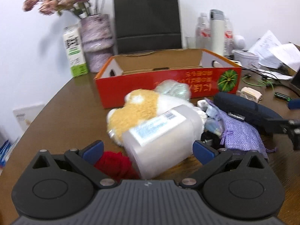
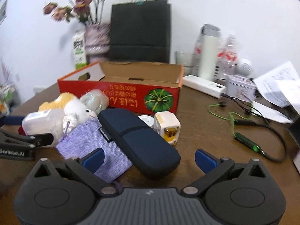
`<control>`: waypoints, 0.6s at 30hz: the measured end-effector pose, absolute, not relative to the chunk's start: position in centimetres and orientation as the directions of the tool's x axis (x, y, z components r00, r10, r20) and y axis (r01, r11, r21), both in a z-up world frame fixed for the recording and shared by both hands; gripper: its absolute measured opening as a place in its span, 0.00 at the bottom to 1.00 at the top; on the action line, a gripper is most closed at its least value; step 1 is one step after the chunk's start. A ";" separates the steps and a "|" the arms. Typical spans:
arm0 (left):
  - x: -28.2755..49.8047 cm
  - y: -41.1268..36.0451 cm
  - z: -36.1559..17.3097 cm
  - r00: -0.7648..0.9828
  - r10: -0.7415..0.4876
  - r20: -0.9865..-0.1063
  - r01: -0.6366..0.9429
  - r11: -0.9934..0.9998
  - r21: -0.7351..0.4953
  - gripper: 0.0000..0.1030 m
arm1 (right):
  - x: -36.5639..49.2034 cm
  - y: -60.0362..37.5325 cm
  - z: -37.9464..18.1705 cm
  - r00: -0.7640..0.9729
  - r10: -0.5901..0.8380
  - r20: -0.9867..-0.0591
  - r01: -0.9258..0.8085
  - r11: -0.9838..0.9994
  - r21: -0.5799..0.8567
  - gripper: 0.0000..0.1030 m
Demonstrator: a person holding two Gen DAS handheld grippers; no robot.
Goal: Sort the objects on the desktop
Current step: 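Grasp the white plastic container with the left gripper while the right grasps the blue glasses case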
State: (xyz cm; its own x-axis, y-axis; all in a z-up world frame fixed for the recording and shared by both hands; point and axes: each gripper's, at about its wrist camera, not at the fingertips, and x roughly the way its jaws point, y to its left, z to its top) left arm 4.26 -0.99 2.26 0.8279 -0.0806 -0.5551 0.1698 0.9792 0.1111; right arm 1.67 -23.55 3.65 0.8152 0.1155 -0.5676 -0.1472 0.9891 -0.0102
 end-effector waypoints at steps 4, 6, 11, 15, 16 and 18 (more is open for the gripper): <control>5.6 -1.3 2.4 0.835 -0.132 -0.535 0.220 0.970 0.105 1.00 | 4.3 -23.3 3.8 0.796 0.193 -0.574 -0.228 0.974 0.011 1.00; 5.9 -1.5 2.0 0.824 -0.162 -0.544 0.248 0.965 0.087 1.00 | 6.0 -23.2 3.3 0.766 0.222 -0.603 -0.249 0.968 0.039 1.00; 5.9 -2.0 1.5 0.823 -0.168 -0.543 0.253 0.963 0.087 0.90 | 7.3 -22.4 1.8 0.739 0.247 -0.626 -0.267 0.962 0.063 0.94; 5.2 -1.8 1.7 0.793 -0.234 -0.563 0.280 0.960 -0.006 0.45 | 6.5 -22.9 1.9 0.741 0.259 -0.620 -0.250 0.963 0.104 0.81; 4.9 -1.8 1.8 0.792 -0.240 -0.561 0.275 0.961 -0.024 0.41 | 6.4 -22.9 1.9 0.738 0.262 -0.622 -0.250 0.962 0.108 0.78; 4.4 -1.8 2.1 0.789 -0.243 -0.565 0.256 0.965 -0.057 0.40 | 6.0 -23.0 2.1 0.737 0.260 -0.624 -0.237 0.964 0.122 0.73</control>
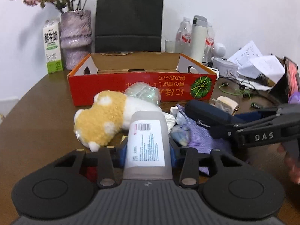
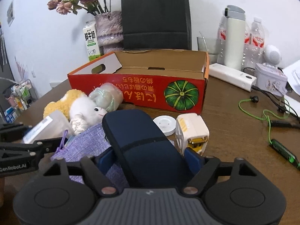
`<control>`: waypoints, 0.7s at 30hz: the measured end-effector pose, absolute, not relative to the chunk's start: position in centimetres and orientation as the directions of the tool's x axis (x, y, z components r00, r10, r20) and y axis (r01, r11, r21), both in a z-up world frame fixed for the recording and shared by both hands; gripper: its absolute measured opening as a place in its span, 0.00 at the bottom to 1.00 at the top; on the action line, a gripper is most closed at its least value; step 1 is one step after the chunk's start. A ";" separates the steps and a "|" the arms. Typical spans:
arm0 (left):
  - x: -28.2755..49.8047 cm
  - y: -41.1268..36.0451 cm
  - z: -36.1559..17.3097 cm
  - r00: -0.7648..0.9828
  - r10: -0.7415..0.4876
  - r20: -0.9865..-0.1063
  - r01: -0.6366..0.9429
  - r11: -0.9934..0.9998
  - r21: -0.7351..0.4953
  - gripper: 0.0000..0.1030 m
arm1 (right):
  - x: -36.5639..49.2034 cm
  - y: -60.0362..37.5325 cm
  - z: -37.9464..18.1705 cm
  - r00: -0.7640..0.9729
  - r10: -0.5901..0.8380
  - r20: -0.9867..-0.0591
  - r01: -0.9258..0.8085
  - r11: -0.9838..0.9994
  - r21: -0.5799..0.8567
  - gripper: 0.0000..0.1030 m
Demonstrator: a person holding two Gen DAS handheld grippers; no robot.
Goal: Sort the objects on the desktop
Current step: 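Grasp the white plastic container with the left gripper while the right grasps the blue glasses case, then carry both held items into the cardboard box and open both grippers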
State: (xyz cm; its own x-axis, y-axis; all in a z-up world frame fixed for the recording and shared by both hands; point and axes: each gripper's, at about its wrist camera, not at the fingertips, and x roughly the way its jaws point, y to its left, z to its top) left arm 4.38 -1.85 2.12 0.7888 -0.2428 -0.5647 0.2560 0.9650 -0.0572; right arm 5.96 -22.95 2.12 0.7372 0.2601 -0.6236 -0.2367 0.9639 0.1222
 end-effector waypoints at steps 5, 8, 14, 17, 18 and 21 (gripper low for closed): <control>2.4 -1.6 3.0 0.816 -0.240 -0.527 0.219 0.970 -0.103 0.40 | 4.1 -22.9 2.6 0.745 0.262 -0.613 -0.198 0.965 0.172 0.63; 1.4 -1.6 4.0 0.827 -0.258 -0.500 0.225 0.966 -0.125 0.40 | 2.6 -22.9 3.0 0.758 0.267 -0.595 -0.179 0.962 0.205 0.60; 0.3 -1.7 6.7 0.856 -0.261 -0.447 0.231 0.965 -0.123 0.40 | 0.8 -23.3 5.1 0.809 0.240 -0.536 -0.132 0.964 0.232 0.21; 0.3 -1.9 7.4 0.861 -0.259 -0.437 0.231 0.966 -0.118 0.40 | 1.1 -23.3 4.8 0.801 0.242 -0.549 -0.134 0.964 0.230 0.21; 0.4 -1.9 7.5 0.861 -0.257 -0.439 0.229 0.966 -0.118 0.40 | 1.0 -23.3 4.8 0.802 0.239 -0.547 -0.134 0.965 0.226 0.21; 0.9 -1.8 7.3 0.857 -0.254 -0.449 0.220 0.967 -0.128 0.40 | 1.3 -23.5 4.8 0.799 0.234 -0.553 -0.129 0.966 0.222 0.22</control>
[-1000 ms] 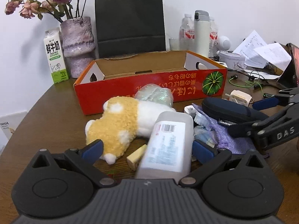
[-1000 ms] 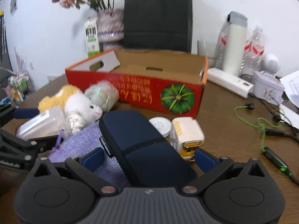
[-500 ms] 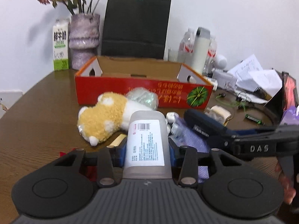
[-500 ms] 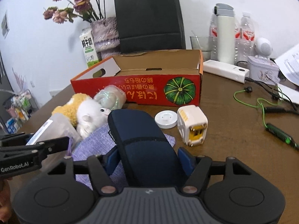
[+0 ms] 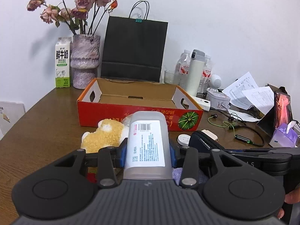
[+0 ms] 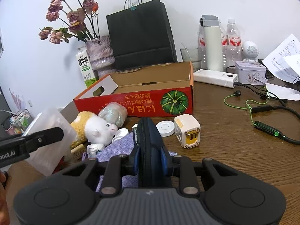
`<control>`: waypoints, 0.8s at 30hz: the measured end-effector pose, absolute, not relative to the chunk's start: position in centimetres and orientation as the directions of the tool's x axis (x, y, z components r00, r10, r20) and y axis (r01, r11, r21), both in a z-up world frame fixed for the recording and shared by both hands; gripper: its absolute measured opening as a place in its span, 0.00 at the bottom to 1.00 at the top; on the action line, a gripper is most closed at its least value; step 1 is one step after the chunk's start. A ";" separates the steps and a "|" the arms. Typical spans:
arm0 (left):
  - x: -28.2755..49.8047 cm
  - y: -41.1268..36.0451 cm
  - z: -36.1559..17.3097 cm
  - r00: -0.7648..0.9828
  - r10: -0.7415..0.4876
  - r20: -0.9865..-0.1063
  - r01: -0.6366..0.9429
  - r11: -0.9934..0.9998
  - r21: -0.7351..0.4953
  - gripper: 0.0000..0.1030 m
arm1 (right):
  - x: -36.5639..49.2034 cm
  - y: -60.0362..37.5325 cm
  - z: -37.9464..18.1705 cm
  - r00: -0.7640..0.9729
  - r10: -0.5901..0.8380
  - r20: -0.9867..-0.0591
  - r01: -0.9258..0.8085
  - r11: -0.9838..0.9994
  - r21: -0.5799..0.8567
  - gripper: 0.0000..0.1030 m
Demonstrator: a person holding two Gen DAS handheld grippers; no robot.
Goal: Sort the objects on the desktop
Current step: 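Carry both held items into the cardboard box and open both grippers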
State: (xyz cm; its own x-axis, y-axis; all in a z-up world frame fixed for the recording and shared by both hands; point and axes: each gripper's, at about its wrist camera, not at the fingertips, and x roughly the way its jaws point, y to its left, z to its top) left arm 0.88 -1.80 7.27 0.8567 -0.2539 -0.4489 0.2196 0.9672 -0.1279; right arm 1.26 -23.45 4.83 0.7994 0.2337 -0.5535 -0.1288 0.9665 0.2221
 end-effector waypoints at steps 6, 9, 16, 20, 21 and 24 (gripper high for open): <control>2.1 -1.5 6.1 0.842 -0.243 -0.482 0.199 0.970 -0.142 0.40 | 3.7 -22.2 3.7 0.728 0.161 -0.666 -0.115 0.987 0.114 0.31; 2.6 -1.2 5.9 0.842 -0.243 -0.481 0.195 0.969 -0.149 0.40 | 3.7 -22.9 3.3 0.742 0.168 -0.649 -0.091 0.984 0.151 0.22; 4.0 -1.7 8.6 0.874 -0.253 -0.414 0.196 0.965 -0.176 0.40 | 3.3 -24.4 7.1 0.837 0.209 -0.505 -0.085 0.962 0.258 0.21; 7.4 -2.4 11.7 0.902 -0.247 -0.356 0.174 0.959 -0.223 0.40 | 5.8 -24.5 9.8 0.870 0.233 -0.434 -0.094 0.943 0.318 0.21; 8.7 -2.6 12.4 0.907 -0.240 -0.346 0.164 0.958 -0.235 0.40 | 6.9 -24.4 10.3 0.876 0.238 -0.419 -0.095 0.937 0.336 0.21; 12.9 -3.3 13.5 0.922 -0.191 -0.337 0.109 0.962 -0.249 0.40 | 10.8 -23.9 10.9 0.884 0.250 -0.394 -0.082 0.914 0.398 0.21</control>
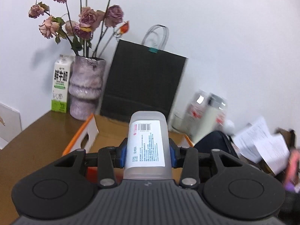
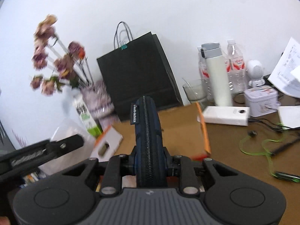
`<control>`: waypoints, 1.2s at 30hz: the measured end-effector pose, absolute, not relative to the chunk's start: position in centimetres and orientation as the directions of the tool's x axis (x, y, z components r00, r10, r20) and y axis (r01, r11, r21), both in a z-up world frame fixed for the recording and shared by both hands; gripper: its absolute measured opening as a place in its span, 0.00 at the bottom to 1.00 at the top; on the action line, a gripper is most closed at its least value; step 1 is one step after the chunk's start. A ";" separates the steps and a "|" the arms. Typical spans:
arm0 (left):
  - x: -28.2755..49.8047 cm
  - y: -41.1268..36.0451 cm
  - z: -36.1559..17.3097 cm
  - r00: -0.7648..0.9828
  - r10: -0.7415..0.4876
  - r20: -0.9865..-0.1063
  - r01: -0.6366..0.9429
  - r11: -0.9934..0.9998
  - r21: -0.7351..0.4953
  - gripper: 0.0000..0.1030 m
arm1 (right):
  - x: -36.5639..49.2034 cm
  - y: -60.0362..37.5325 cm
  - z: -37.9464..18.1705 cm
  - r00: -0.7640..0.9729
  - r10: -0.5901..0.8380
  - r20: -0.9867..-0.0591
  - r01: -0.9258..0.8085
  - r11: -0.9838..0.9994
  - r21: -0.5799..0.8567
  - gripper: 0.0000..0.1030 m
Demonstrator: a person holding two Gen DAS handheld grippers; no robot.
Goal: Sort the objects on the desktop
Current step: 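Carry both held items into the cardboard box and open both grippers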
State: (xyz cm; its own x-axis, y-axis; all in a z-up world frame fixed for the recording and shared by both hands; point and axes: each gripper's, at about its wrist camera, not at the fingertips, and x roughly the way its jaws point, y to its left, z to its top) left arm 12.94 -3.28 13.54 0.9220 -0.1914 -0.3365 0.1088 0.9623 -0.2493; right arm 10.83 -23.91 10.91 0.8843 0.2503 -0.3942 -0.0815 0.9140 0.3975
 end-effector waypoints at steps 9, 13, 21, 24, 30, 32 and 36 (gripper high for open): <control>23.1 -2.1 9.0 0.871 -0.153 -0.466 0.003 0.952 -0.306 0.40 | 22.4 -21.7 7.7 0.840 0.244 -0.485 -0.034 0.915 0.401 0.22; 24.8 -2.6 7.6 0.830 -0.158 -0.535 0.007 0.962 -0.272 0.40 | 24.1 -21.3 7.2 0.825 0.242 -0.511 -0.040 0.926 0.374 0.22; 25.7 -2.6 4.7 0.757 -0.108 -0.645 -0.050 0.974 -0.222 0.40 | 25.9 -21.9 4.7 0.760 0.272 -0.590 -0.005 0.910 0.414 0.23; 24.8 -2.9 4.6 0.748 -0.101 -0.656 -0.045 0.978 -0.201 0.40 | 25.5 -21.7 4.7 0.758 0.265 -0.596 -0.011 0.918 0.396 0.23; 23.1 -2.6 5.7 0.764 -0.114 -0.635 -0.049 0.971 -0.232 0.46 | 24.4 -21.6 5.2 0.747 0.255 -0.614 -0.015 0.930 0.367 0.44; 22.1 -2.3 6.9 0.803 -0.104 -0.586 -0.046 0.971 -0.235 0.62 | 23.4 -22.1 6.3 0.774 0.261 -0.577 -0.031 0.926 0.377 0.62; 18.8 -1.8 9.5 0.874 -0.041 -0.484 -0.071 0.975 -0.211 1.00 | 20.0 -23.6 9.2 0.848 0.244 -0.471 -0.058 0.925 0.376 0.91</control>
State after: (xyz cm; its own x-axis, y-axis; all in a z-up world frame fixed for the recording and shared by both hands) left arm 18.77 -1.81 9.49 0.8743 -0.0410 -0.4837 -0.0712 0.9748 -0.2114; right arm 20.02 -23.59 9.17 0.8479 0.2442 -0.4706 -0.0577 0.9248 0.3760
